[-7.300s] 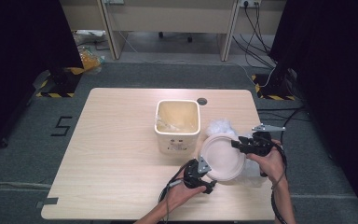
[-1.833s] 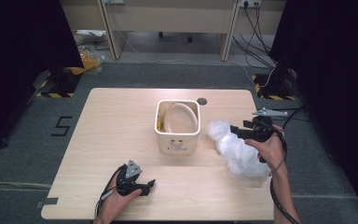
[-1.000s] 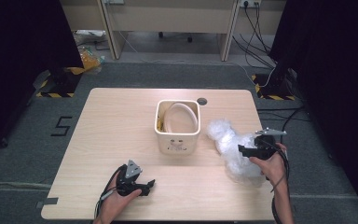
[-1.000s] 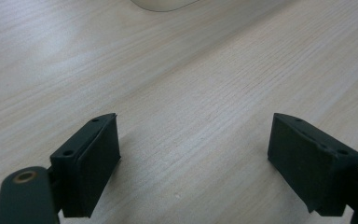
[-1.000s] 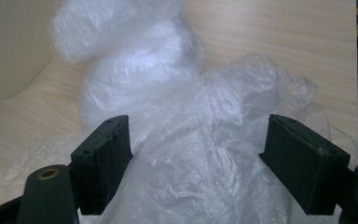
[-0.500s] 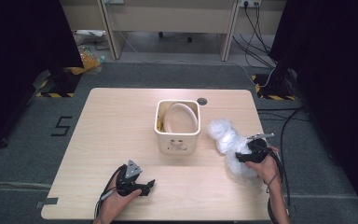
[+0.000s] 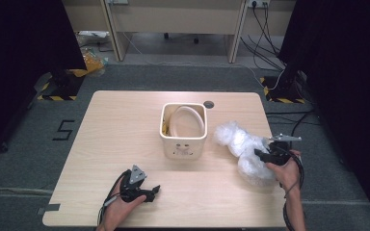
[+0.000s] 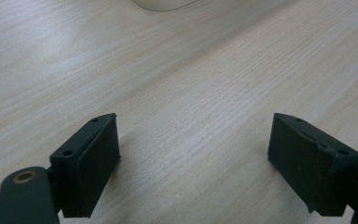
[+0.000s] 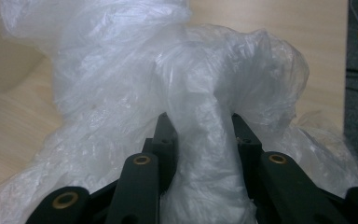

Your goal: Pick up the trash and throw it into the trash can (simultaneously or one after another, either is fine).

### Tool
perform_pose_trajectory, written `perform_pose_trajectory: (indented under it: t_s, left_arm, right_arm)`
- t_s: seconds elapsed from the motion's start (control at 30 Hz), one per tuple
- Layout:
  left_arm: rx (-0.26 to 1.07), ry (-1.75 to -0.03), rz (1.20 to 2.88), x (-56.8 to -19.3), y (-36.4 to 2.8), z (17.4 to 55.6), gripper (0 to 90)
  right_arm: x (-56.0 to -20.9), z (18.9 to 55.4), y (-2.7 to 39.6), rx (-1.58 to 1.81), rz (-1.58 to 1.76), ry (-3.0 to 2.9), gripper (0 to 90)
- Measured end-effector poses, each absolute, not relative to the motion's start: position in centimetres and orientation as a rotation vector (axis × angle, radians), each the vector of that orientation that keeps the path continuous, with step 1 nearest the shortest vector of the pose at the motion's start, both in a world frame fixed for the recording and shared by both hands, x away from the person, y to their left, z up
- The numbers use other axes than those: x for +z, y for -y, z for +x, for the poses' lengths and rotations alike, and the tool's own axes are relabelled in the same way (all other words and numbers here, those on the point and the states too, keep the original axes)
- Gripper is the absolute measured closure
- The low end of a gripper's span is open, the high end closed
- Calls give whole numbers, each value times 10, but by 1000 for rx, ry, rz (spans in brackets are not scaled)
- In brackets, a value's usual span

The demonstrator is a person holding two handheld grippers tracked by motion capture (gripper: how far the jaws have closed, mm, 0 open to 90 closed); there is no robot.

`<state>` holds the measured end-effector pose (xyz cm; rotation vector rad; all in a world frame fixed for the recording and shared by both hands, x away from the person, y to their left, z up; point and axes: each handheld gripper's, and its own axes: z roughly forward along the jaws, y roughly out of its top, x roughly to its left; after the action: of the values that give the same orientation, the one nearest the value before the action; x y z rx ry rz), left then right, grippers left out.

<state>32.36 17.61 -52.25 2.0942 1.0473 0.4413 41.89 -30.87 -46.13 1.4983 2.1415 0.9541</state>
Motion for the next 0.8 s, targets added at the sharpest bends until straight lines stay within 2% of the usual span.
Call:
perform_pose_trajectory:
  t_s: [0.33,0.8]
  left_arm:
    - [442,-1047,2095,-522,-176,324,157]
    - [445,-1045,2096,-523,-176,324,157]
  right_arm:
    - [-406,405,310,1110,1376,-2029,700]
    - [-359,414,270,1174,1222,-2057,700]
